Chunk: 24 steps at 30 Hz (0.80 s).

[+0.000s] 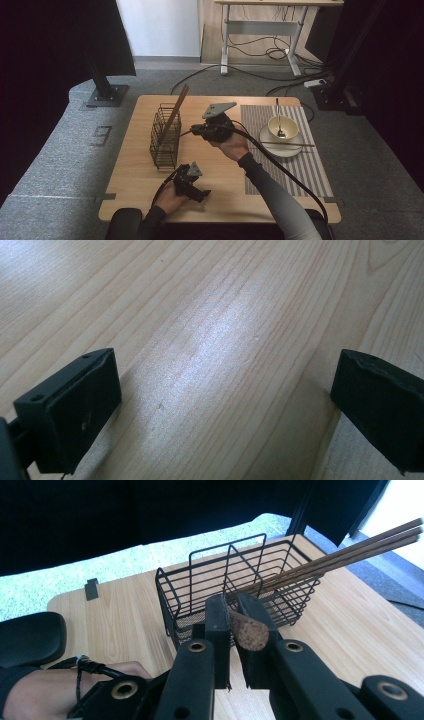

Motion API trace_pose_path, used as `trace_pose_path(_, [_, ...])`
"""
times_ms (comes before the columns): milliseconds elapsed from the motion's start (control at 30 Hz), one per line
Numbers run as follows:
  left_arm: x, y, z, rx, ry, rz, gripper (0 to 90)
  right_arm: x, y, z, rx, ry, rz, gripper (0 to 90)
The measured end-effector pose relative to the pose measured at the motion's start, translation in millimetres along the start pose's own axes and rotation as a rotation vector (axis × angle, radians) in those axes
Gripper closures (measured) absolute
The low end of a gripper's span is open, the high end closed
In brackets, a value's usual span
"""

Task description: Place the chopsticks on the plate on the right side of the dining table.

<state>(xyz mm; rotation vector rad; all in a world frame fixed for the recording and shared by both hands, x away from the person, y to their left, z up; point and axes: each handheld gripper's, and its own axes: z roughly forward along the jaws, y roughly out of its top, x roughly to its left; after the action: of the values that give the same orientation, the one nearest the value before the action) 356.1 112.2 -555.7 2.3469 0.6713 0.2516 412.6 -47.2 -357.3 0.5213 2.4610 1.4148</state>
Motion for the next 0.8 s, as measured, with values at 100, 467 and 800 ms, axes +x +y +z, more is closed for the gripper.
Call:
trace_pose_path(100, [0.1, 0.0, 0.0, 0.000, -0.001, 0.001, 0.0, -1.2, 2.4, -10.2, -0.015, -0.003, -0.001, 83.1])
trace_pose_path(467, [0.0, 0.1, 0.2, -0.003, -0.001, -0.002, 0.0, -10.9, 4.8, -50.5, -0.050, -0.056, 0.006, 83.1])
trace_pose_path(800, [-0.4, 1.0, -0.2, -0.003, 0.002, -0.002, 0.1, -15.3, -9.7, -73.3, -0.058, -0.096, 0.013, 83.2])
